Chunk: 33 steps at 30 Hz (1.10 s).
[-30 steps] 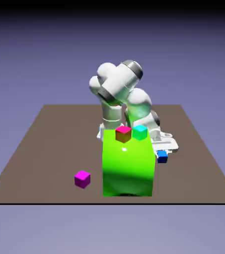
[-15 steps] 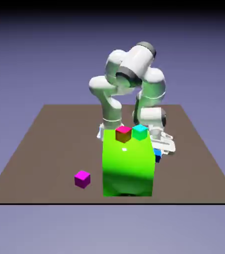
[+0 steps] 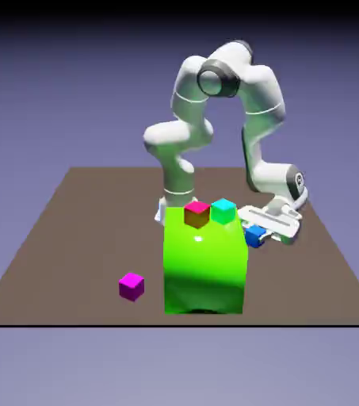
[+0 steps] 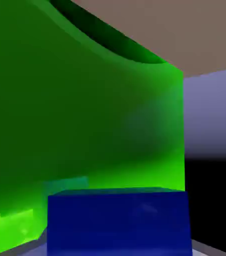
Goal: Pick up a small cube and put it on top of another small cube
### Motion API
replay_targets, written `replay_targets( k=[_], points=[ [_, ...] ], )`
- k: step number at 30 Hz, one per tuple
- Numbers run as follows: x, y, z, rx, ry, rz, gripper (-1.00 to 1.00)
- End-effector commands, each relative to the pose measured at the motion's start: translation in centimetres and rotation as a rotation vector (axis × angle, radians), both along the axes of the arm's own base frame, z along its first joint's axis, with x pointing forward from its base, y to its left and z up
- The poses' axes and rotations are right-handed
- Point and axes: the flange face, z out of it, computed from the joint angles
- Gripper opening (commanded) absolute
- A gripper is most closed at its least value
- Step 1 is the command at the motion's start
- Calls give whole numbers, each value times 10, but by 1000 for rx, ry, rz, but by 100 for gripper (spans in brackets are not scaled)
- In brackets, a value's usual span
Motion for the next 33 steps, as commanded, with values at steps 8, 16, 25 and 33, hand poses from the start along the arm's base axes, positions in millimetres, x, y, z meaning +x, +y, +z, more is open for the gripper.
replay_targets(
  k=[8, 16, 25, 33],
  points=[
    [44, 1, 105, 204, 10, -358, -100],
    [85, -102, 163, 87, 74, -619, -100],
    [90, -126, 147, 89, 71, -619, -100],
    [91, -150, 131, 89, 73, -620, -100]
  ],
)
